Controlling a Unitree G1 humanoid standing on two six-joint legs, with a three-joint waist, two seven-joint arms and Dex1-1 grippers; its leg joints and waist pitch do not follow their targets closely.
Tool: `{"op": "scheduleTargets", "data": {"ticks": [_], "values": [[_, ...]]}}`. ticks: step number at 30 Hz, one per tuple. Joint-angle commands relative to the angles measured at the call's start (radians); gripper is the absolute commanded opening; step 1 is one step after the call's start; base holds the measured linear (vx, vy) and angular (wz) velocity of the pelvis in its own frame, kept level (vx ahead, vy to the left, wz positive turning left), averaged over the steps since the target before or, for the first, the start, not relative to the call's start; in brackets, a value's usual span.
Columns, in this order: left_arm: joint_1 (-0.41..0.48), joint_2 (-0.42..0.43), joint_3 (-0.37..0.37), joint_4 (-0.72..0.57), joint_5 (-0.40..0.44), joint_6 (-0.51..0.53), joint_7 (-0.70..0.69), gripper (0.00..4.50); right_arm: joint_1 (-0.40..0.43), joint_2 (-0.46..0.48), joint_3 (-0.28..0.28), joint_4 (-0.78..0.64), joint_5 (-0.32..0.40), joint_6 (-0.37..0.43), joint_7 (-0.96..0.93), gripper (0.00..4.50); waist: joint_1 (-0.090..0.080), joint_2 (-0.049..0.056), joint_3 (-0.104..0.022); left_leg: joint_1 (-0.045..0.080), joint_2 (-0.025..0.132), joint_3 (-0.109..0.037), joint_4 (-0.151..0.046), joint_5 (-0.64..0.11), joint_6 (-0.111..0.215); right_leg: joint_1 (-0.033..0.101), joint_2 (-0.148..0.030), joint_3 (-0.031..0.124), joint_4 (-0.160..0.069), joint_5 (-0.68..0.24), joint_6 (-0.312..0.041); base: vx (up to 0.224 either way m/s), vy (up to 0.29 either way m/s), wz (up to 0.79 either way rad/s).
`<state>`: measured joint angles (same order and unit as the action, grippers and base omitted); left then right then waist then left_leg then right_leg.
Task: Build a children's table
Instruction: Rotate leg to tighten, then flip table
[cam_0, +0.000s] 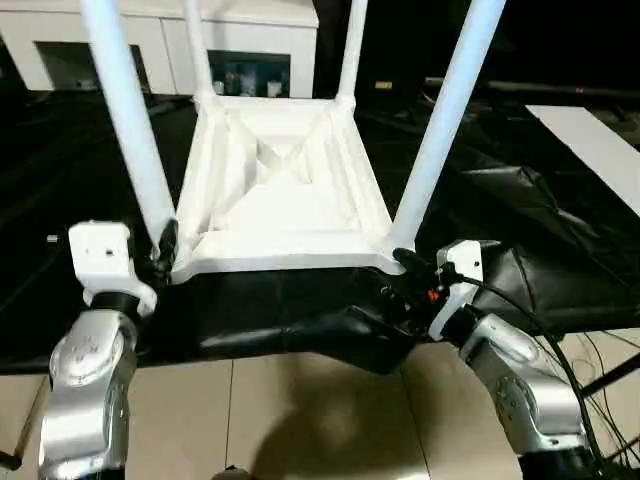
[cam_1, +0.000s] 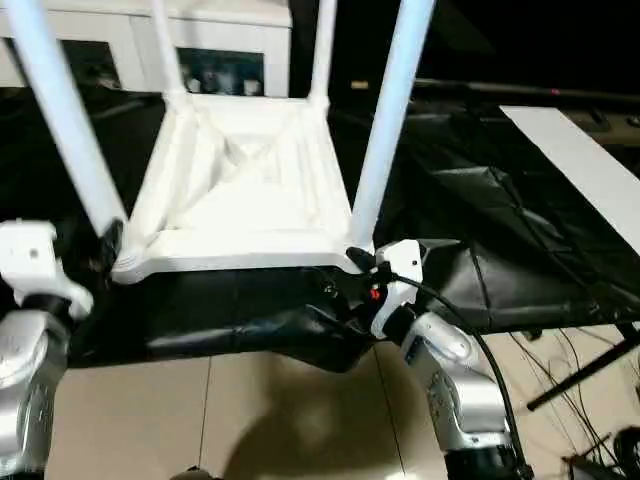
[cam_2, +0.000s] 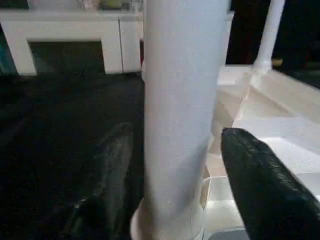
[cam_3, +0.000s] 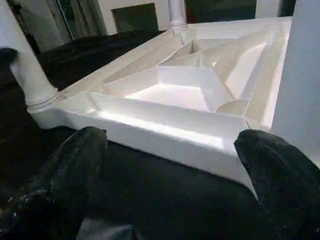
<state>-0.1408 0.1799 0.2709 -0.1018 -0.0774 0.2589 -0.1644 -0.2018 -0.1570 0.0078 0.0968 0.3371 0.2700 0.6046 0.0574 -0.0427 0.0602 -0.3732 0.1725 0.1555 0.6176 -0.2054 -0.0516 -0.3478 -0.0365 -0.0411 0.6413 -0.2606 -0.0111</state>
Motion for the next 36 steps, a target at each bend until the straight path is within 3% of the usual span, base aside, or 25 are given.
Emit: {"op": "scheduleTargets", "data": {"ticks": [1,2,4,6,9,12,14,17,19,21,22,25,27,30,31,32,36], "values": [[-0.008,-0.004,-0.022,0.032,0.011,0.024,0.012,3.41,-0.014,-0.001,-0.015,0.019,-0.010,-0.021,-0.002,4.50,0.001,0.010,-0.061,0.012,0.063,-0.025,-0.083,-0.034,0.023,0.026,-0.107,0.055,-0.064,0.185,-0.192,0.000,0.000,0.00],[-0.038,0.000,-0.025,0.076,-0.006,0.028,-0.008,3.67,-0.031,0.015,-0.018,0.031,-0.011,-0.017,-0.022,4.50,0.002,0.007,-0.060,0.012,0.064,-0.022,-0.083,-0.027,0.034,0.025,-0.108,0.055,-0.065,0.195,-0.196,0.000,0.000,0.00],[-0.073,-0.001,-0.026,0.122,-0.009,0.018,-0.006,3.75,-0.054,0.024,-0.005,0.059,-0.030,-0.024,-0.048,4.50,0.001,0.003,-0.060,0.014,0.065,-0.021,-0.084,-0.038,0.040,0.026,-0.109,0.054,-0.067,0.177,-0.205,0.000,0.000,0.00],[-0.087,-0.003,-0.025,0.147,-0.011,0.022,-0.001,3.93,-0.058,0.029,0.005,0.068,-0.032,-0.024,-0.043,4.50,0.003,0.006,-0.060,0.020,0.067,-0.019,-0.086,-0.054,0.034,0.024,-0.110,0.054,-0.069,0.144,-0.214,0.000,0.000,0.00],[-0.109,0.001,0.001,0.159,-0.016,0.049,0.035,4.18,-0.064,0.048,0.033,0.068,-0.029,-0.014,-0.029,4.50,0.004,0.004,-0.060,0.018,0.068,-0.017,-0.087,-0.060,0.035,0.026,-0.111,0.054,-0.070,0.138,-0.212,0.000,0.000,0.00],[-0.139,-0.024,0.052,0.135,-0.074,0.114,0.070,4.18,-0.085,0.078,0.044,0.076,-0.016,-0.009,-0.030,4.50,0.005,0.003,-0.058,0.018,0.071,-0.016,-0.090,-0.074,0.032,0.024,-0.115,0.053,-0.070,0.106,-0.224,0.000,0.000,0.00],[-0.151,-0.029,0.059,0.146,-0.084,0.122,0.079,3.85,-0.095,0.087,0.038,0.096,-0.007,-0.016,-0.026,4.50,0.006,0.004,-0.055,0.020,0.071,-0.015,-0.092,-0.094,0.025,0.022,-0.115,0.053,-0.075,0.072,-0.231,0.000,0.000,0.00],[-0.174,-0.059,0.085,0.199,-0.115,0.093,0.104,3.64,-0.100,0.091,0.068,0.164,-0.054,-0.074,-0.018,4.50,0.011,0.002,-0.055,0.021,0.070,-0.011,-0.091,-0.100,0.016,0.019,-0.116,0.054,-0.077,0.052,-0.225,0.000,0.000,0.00],[-0.198,-0.060,0.094,0.226,-0.129,0.079,0.106,3.42,-0.111,0.103,0.062,0.180,-0.054,-0.077,-0.021,4.50,0.013,0.000,-0.057,0.019,0.070,-0.013,-0.092,-0.083,0.019,0.022,-0.114,0.054,-0.074,0.080,-0.213,0.000,0.000,0.00],[-0.224,-0.062,0.105,0.252,-0.139,0.074,0.114,3.38,-0.119,0.115,0.055,0.194,-0.055,-0.086,-0.036,4.50,0.016,0.014,-0.059,0.020,0.069,-0.015,-0.092,-0.073,0.014,0.021,-0.115,0.054,-0.070,0.120,-0.213,0.000,0.000,0.00],[-0.234,-0.061,0.106,0.260,-0.139,0.073,0.116,3.05,-0.123,0.118,0.054,0.198,-0.057,-0.089,-0.043,4.50,0.016,0.008,-0.061,0.020,0.070,-0.016,-0.092,-0.076,0.012,0.024,-0.115,0.053,-0.069,0.143,-0.214,0.000,0.000,0.00],[-0.261,-0.062,0.108,0.279,-0.147,0.088,0.117,2.95,-0.139,0.134,0.040,0.213,-0.045,-0.093,-0.055,4.50,0.018,0.015,-0.062,0.021,0.070,-0.016,-0.091,-0.069,0.010,0.024,-0.115,0.053,-0.066,0.169,-0.217,0.000,0.000,0.00],[-0.278,-0.073,0.118,0.296,-0.176,0.086,0.112,2.69,-0.150,0.145,0.027,0.230,-0.026,-0.097,-0.052,4.50,0.019,0.013,-0.062,0.020,0.070,-0.015,-0.091,-0.071,0.012,0.027,-0.117,0.053,-0.066,0.176,-0.219,0.000,0.000,0.00],[-0.314,-0.113,0.154,0.325,-0.254,0.077,0.112,2.61,-0.161,0.156,0.013,0.261,-0.014,-0.107,-0.066,4.50,0.027,0.012,-0.061,0.022,0.071,-0.012,-0.091,-0.071,0.012,0.025,-0.118,0.054,-0.068,0.165,-0.225,0.000,0.000,0.00],[-0.330,-0.139,0.173,0.332,-0.293,0.088,0.124,2.61,-0.164,0.166,0.007,0.271,-0.013,-0.105,-0.075,4.50,0.029,0.019,-0.061,0.023,0.070,-0.012,-0.091,-0.074,0.009,0.024,-0.117,0.054,-0.067,0.162,-0.225,0.000,0.000,0.00],[-0.336,-0.155,0.181,0.332,-0.314,0.098,0.131,2.59,-0.166,0.170,0.005,0.275,-0.013,-0.102,-0.080,4.50,0.030,0.014,-0.061,0.024,0.072,-0.011,-0.091,-0.077,0.011,0.025,-0.120,0.055,-0.068,0.159,-0.230,0.000,0.000,0.00],[-0.336,-0.201,0.182,0.312,-0.347,0.122,0.145,2.59,-0.162,0.180,0.002,0.272,-0.015,-0.088,-0.098,4.50,0.035,0.016,-0.060,0.020,0.069,-0.003,-0.088,-0.061,0.032,0.025,-0.120,0.053,-0.069,0.136,-0.238,0.000,0.000,0.00]]}}
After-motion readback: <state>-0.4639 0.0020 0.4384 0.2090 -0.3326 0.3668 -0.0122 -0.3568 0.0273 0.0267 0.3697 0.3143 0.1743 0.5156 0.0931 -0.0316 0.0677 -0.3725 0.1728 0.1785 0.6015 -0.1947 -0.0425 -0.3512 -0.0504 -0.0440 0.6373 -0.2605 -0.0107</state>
